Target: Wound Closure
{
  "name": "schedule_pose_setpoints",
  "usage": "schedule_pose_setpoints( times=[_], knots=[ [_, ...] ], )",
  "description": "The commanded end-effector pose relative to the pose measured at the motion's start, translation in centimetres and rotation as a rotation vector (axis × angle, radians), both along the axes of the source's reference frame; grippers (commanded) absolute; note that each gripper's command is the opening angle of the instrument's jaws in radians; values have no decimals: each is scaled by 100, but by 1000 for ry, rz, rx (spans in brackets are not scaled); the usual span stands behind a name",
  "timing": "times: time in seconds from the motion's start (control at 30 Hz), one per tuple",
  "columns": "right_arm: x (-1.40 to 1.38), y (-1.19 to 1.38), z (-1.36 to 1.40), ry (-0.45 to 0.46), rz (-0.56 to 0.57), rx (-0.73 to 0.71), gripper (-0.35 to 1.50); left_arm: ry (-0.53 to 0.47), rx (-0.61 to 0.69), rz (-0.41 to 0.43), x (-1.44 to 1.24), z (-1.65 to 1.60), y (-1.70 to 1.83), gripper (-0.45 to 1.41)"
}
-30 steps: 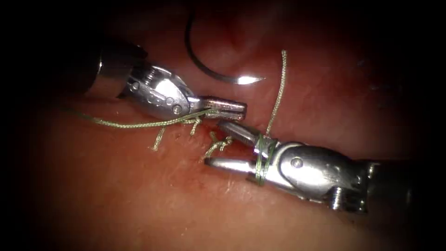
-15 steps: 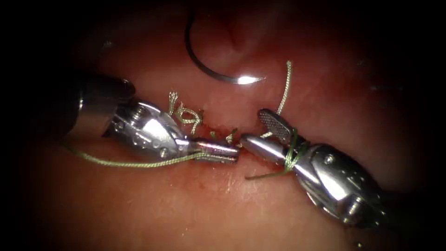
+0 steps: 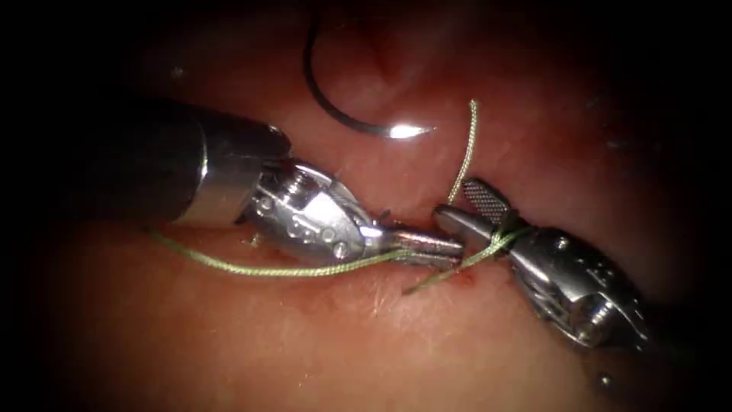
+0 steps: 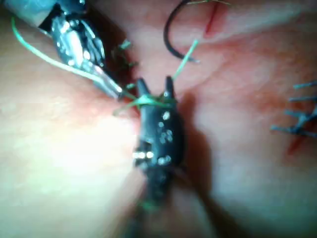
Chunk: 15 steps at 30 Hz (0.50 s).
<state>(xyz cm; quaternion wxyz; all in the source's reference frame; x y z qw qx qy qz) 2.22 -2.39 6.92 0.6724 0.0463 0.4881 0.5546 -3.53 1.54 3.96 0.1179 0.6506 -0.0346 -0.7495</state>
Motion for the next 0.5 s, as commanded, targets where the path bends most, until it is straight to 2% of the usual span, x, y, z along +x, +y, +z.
schedule_pose_setpoints(
  times=[0.03, 0.27, 0.37, 0.5],
  knots=[
    [7, 2, 9, -2, 13, 2, 61, -3, 0, 2, -6, 8, 5, -45],
    [6, 12, 21, -40, 48, 9, 76, 0, -6, -1, -1, 23, 19, -45],
    [6, 16, 28, -23, 35, 14, 84, 0, -8, 0, -1, 27, 22, -45],
    [16, 19, 26, -4, 17, 21, 86, 1, -8, -2, -3, 28, 22, -45]
  ],
)
